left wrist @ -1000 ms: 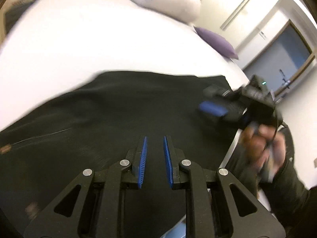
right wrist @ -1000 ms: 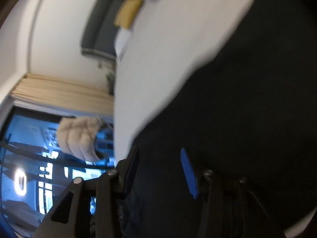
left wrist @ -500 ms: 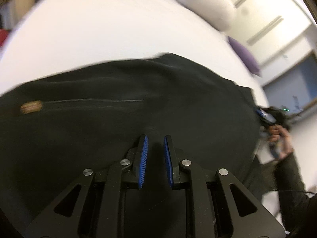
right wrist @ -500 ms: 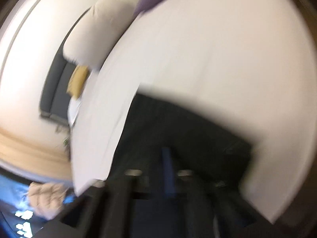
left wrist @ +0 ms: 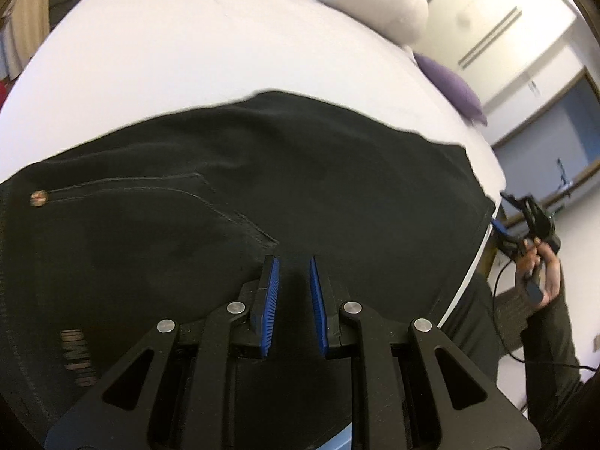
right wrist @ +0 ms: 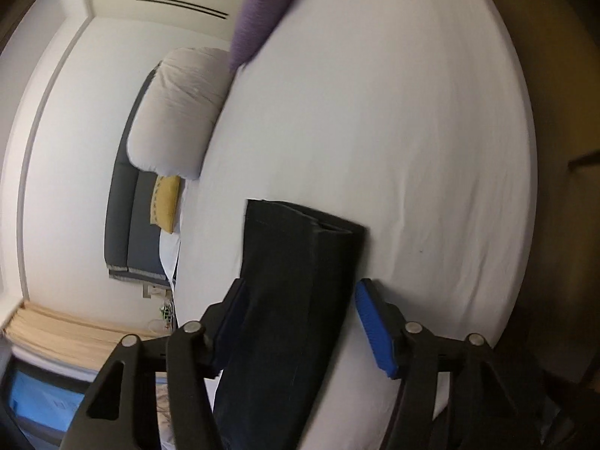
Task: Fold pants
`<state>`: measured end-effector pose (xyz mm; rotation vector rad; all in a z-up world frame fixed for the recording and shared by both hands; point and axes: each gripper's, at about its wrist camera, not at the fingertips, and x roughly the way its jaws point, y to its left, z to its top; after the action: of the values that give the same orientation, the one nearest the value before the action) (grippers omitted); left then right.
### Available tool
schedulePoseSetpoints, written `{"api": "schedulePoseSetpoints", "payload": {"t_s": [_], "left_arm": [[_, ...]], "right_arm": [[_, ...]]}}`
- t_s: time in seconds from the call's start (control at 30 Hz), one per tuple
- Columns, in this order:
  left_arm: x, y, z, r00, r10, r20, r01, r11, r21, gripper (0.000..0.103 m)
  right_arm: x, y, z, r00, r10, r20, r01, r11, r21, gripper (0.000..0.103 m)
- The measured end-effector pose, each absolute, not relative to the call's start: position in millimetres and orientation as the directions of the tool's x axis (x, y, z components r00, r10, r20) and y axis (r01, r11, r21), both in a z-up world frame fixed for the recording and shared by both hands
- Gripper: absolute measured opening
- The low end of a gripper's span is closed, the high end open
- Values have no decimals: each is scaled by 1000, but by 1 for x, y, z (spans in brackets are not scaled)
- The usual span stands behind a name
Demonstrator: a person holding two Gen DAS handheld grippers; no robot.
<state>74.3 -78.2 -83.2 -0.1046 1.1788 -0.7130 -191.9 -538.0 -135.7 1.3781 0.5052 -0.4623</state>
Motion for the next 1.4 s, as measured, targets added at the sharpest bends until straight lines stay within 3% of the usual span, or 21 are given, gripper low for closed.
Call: {"api": "schedulePoseSetpoints", "payload": {"t_s": [0.4, 0.5, 0.67, 0.93, 1.03, 1.2, 1.33, 1.4], "left_arm": [[69, -75, -106, 143, -574, -806, 424, 772, -474, 16], [69, -73, -108, 145, -575, -805, 421, 772, -476, 16], [69, -68, -110, 142, -577, -804, 421, 770, -479, 16], [72, -67, -114, 135, -595, -792, 408, 762, -503, 16], [73, -59, -114, 135, -599, -789, 405, 760, -508, 16], [76, -56, -114, 133, -605, -785, 391, 760, -519, 16], [78, -54, -111, 131, -612, -780, 372, 760, -534, 17], [81, -52, -111, 122, -637, -761, 339, 747, -571, 22]], "right_arm": [[-199, -574, -150, 867, 4, -499, 498, 52, 866, 61], [-189, -577, -152, 884, 31, -466, 465, 53, 884, 52], [-184, -587, -168, 895, 48, -443, 444, 0, 896, 13], [-177, -581, -145, 865, 19, -501, 494, 138, 858, 10], [-162, -563, -118, 838, 11, -546, 522, 276, 807, 10], [-117, -475, -57, 756, 32, -653, 464, 677, 571, 10], [-91, -386, -52, 661, 36, -750, 330, 883, 333, 10], [-77, -353, -73, 564, 24, -825, 290, 930, 225, 10]]}}
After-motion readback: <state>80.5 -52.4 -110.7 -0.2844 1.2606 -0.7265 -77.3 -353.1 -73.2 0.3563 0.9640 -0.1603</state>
